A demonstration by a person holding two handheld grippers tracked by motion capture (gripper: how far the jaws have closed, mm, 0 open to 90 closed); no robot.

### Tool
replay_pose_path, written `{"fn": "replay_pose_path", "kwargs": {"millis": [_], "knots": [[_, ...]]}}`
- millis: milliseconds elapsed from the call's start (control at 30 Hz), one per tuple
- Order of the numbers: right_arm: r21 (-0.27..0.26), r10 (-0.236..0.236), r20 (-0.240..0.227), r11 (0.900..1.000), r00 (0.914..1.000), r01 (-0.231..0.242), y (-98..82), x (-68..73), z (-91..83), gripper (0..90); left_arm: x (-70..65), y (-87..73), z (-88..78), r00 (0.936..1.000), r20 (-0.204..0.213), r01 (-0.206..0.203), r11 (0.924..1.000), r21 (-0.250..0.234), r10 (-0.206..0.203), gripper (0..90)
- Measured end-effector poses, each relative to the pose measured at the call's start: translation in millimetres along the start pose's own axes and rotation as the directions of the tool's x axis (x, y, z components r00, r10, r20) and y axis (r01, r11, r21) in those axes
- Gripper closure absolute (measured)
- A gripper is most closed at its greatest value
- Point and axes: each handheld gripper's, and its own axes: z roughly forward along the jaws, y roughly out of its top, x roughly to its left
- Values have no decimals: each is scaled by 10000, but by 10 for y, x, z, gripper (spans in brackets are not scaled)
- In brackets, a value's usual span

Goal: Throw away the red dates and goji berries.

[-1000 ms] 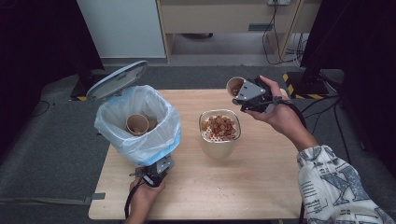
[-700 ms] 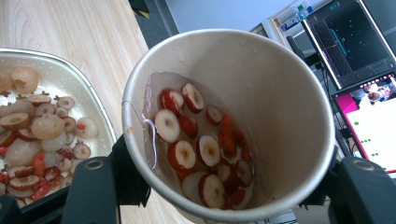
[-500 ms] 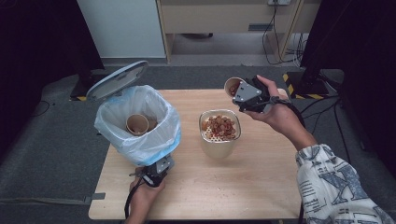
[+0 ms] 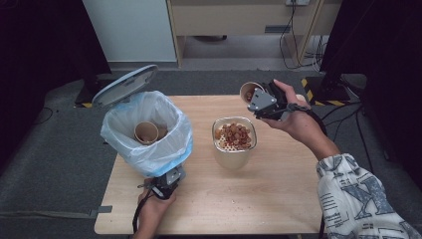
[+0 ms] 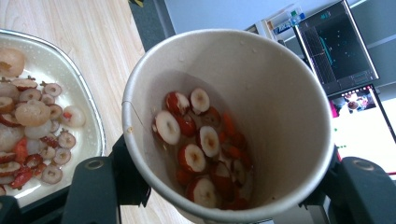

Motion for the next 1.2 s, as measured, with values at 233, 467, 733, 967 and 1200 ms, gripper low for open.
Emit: {"fn": "replay_pose_path", "kwargs": {"millis": [233,467,733,967,1200], "knots": [[-10,-96,-18,10000,10000,96,13,-9,-21,357,0,0,0,10000,3,21,10000,0,-21,889],[60,-309,70,9995,9995,309,63,-54,-61,360,7,1,-3,10000,14,-80,9999,76,80,889],[106,-628,194,9980,9978,626,161,-89,-125,361,-4,-2,-4,9999,-16,112,9999,66,-112,889],[305,-1229,367,9921,9917,1218,240,-111,-135,363,-4,-2,-4,10000,-10,89,9999,62,-89,889],[622,-1872,371,9808,9816,1847,254,-84,-107,363,-1,-1,-5,10000,7,91,9999,78,-91,888]]}}
